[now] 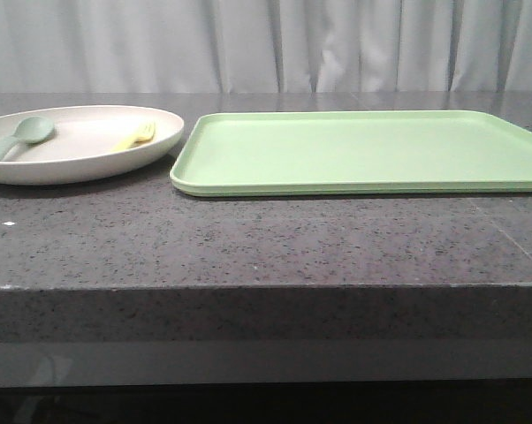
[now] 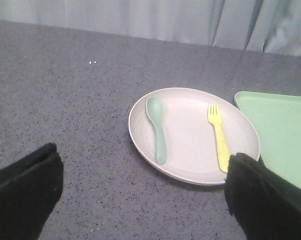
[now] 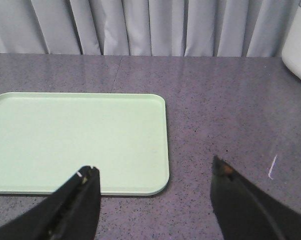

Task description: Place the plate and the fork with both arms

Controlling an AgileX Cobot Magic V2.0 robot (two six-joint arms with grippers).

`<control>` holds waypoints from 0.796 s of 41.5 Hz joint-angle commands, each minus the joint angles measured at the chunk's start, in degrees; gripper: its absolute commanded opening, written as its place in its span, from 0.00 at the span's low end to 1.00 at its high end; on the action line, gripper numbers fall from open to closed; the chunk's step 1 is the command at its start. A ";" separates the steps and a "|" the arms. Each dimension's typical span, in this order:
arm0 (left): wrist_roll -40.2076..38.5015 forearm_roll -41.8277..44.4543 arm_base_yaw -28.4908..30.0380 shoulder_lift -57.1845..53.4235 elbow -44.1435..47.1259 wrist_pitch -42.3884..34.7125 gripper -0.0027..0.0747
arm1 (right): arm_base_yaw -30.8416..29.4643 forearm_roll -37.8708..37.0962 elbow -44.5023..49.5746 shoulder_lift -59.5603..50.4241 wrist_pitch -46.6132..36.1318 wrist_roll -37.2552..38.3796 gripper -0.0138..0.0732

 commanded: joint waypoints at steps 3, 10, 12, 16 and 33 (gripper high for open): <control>0.02 1.08 0.17 6.28 -6.12 1.09 0.86 | 0.11 -1.00 -1.84 1.00 -4.02 -0.42 0.73; 0.48 1.08 0.17 15.89 -10.69 6.24 0.86 | 0.11 -1.00 -1.84 1.00 -4.02 -0.42 0.73; 0.48 0.97 0.17 18.80 -11.61 6.76 0.86 | 0.11 -1.00 -1.84 1.00 -4.02 -0.42 0.73; 0.58 0.40 0.17 24.92 -13.58 6.88 0.86 | 0.11 -1.00 -1.84 1.00 -4.02 -0.42 0.73; 24.15 -33.34 11.99 46.99 -18.56 3.57 0.86 | 0.11 -1.00 -1.84 1.00 -4.02 -0.42 0.73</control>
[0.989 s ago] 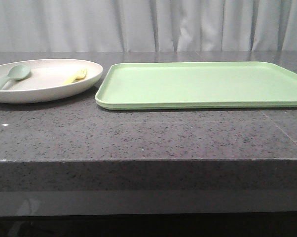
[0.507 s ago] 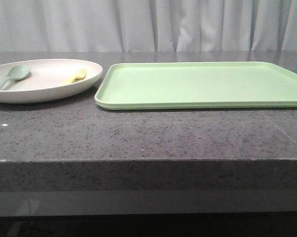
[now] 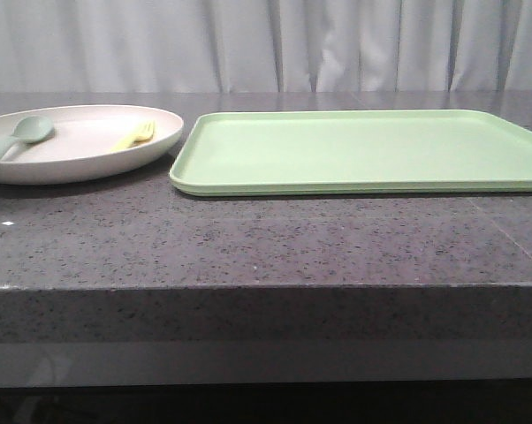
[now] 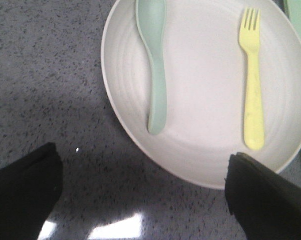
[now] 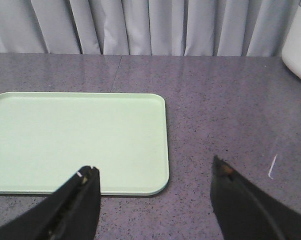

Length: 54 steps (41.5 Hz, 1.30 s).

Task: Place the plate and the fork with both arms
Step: 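Lower the left gripper to the white plate rim and grasp it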

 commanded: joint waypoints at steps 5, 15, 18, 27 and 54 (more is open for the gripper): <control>12.56 -16.67 5.77 6.61 -2.32 -5.46 0.86 | 0.11 -1.00 -1.84 0.90 -4.02 -0.42 0.73; 19.38 -24.01 5.97 14.41 -2.32 -6.61 0.81 | 0.11 -1.00 -1.84 0.90 -4.02 -0.42 0.73; 21.56 -28.07 5.97 15.70 -2.32 -6.85 0.75 | 0.11 -1.00 -1.84 0.90 -4.02 -0.42 0.73; 26.24 -36.14 5.97 18.40 -2.32 -8.15 0.59 | 0.11 -1.00 -1.84 0.90 -4.02 -0.42 0.73; 26.37 -37.03 5.86 20.67 -2.89 -7.74 0.13 | 0.11 -1.00 -1.84 0.90 -4.02 -0.42 0.73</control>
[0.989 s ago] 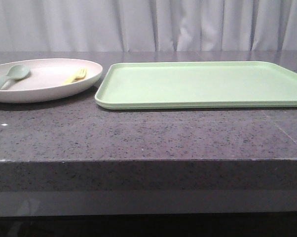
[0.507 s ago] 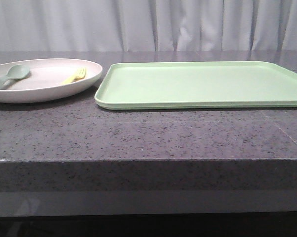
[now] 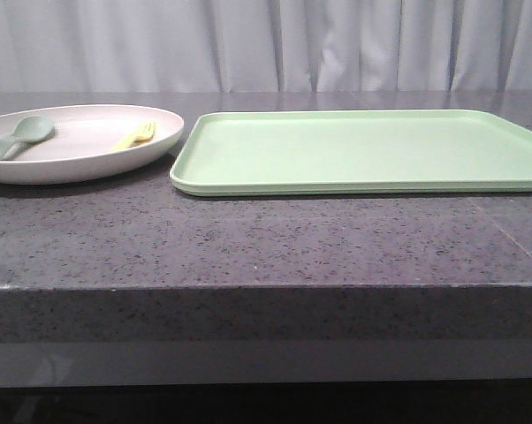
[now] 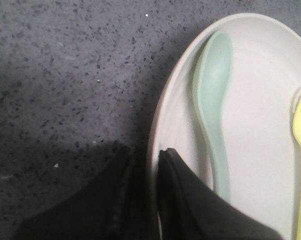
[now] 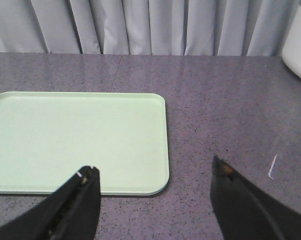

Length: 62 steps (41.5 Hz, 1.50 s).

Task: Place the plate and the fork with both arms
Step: 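Lower the left gripper to the white plate rim and grasp it, then lift the plate with the left gripper and lower it onto the green tray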

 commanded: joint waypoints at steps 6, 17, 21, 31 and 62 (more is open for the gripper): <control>0.23 -2.21 -0.05 -2.12 -4.22 4.86 0.05 | 0.11 -1.00 -1.84 0.90 -4.11 -0.42 0.73; -4.95 -2.21 -0.05 -2.12 -10.29 8.35 0.01 | 0.11 -1.00 -1.84 0.90 -4.11 -0.42 0.73; -9.58 -2.11 -0.86 -2.12 -12.79 8.52 0.01 | 0.11 -1.00 -1.84 0.90 -4.11 -0.42 0.73; -22.02 5.65 -8.43 -2.12 -19.50 5.16 0.01 | 0.11 -1.00 -1.84 0.90 -4.11 -0.42 0.73; -62.13 31.63 -40.88 5.43 -21.62 -21.23 0.01 | 0.11 -1.00 -1.84 0.90 -4.11 -0.42 0.73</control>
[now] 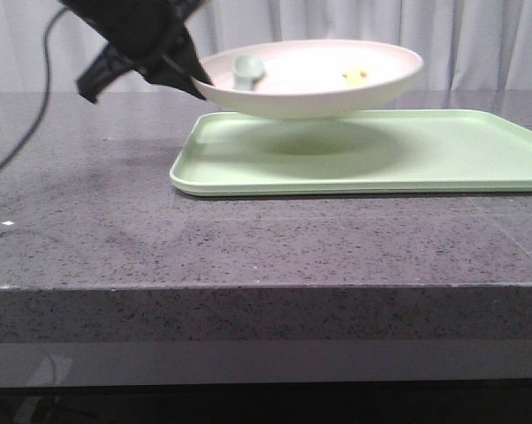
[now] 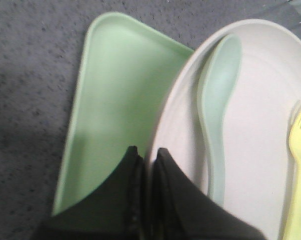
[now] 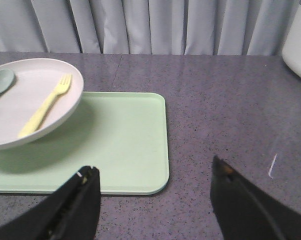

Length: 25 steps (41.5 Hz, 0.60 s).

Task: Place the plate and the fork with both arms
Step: 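Lift the plate with the left gripper and lower it onto the green tray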

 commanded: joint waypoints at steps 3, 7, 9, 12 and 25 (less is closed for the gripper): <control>-5.91 1.92 -3.73 -0.15 -2.17 -6.92 0.01 | 0.11 -1.00 -1.84 0.90 -4.25 -0.42 0.73; -5.92 2.06 -4.80 1.53 -2.17 -7.63 0.01 | 0.11 -1.00 -1.84 0.90 -4.25 -0.42 0.73; -5.92 2.06 -4.90 1.90 -2.17 -7.51 0.01 | 0.11 -1.00 -1.84 0.90 -4.25 -0.42 0.73; -5.92 2.06 -4.90 2.33 -2.17 -6.51 0.01 | 0.11 -1.00 -1.84 0.90 -4.25 -0.42 0.73; -5.92 2.20 -4.90 2.38 -2.17 -6.73 0.09 | 0.11 -1.00 -1.84 0.90 -4.25 -0.42 0.73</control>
